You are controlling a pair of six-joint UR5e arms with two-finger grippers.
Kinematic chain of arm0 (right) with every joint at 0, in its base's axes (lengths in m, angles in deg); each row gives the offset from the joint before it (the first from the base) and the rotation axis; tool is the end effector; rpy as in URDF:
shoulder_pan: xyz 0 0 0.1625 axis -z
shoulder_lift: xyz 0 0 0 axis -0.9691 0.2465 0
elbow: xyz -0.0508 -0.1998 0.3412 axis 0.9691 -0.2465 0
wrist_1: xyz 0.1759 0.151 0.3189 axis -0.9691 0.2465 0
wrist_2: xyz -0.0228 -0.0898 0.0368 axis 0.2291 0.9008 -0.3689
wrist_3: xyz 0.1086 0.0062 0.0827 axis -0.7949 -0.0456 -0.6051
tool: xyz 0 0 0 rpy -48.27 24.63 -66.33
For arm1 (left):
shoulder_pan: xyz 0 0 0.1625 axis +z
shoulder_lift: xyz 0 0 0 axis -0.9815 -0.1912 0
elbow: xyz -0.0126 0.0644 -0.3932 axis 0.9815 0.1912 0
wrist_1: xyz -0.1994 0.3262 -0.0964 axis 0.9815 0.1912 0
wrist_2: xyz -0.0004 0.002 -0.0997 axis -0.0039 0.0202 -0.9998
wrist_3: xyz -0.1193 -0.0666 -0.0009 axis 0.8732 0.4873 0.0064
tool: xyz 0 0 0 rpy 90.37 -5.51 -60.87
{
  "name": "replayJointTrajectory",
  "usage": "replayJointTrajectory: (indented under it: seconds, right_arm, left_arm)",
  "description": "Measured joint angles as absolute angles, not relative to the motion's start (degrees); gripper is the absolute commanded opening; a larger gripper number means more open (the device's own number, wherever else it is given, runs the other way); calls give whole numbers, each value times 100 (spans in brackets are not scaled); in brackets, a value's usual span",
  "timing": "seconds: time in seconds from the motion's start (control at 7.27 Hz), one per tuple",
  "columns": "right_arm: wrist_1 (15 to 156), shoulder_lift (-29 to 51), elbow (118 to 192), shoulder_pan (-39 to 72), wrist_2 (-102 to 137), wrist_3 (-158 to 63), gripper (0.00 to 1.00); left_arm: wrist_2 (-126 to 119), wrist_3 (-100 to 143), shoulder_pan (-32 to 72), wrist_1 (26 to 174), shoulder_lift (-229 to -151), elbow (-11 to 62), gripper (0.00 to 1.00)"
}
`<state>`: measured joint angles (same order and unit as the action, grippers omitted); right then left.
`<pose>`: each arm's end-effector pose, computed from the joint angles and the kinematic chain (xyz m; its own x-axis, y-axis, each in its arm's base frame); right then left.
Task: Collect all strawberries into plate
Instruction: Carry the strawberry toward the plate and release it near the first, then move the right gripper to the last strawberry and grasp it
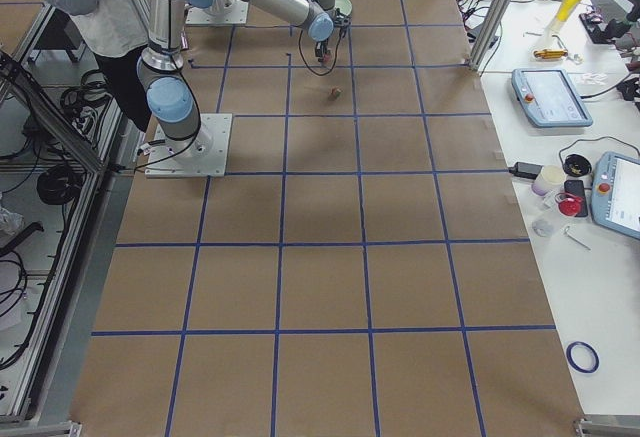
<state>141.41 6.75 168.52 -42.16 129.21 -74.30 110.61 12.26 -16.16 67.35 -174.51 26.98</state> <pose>0.3768 -0.4198 0.1477 -0.9628 0.2680 -0.0332 0.2682 0.9634 0.0005 -0.1715 -0.4827 0.3821 -0.9990 -0.0087 -0.0428 -0.0086 1.0000 -0.0039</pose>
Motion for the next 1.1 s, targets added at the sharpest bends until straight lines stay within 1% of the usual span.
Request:
replayJointTrajectory:
  seconds: [0.28,0.69,0.83,0.96,1.1]
  right_arm:
    - [14158,756,16791,-3973,12964,-7103,100]
    - [14094,839,16816,-3060,13283,-6096,100]
    - [14088,826,16862,-2926,13515,-5911,97]
    - [14088,813,16949,-2840,13616,-5684,72]
    - [14090,805,17046,-2784,13630,-5550,61]
  left_arm:
    - [11061,1224,-1613,6735,-17446,2699,100]
    - [11061,1229,-1617,6736,-17453,2705,100]
    - [11061,1228,-1620,6736,-17455,2706,100]
    - [11061,1227,-1620,6736,-17456,2707,100]
    - [11061,1226,-1621,6735,-17456,2708,100]
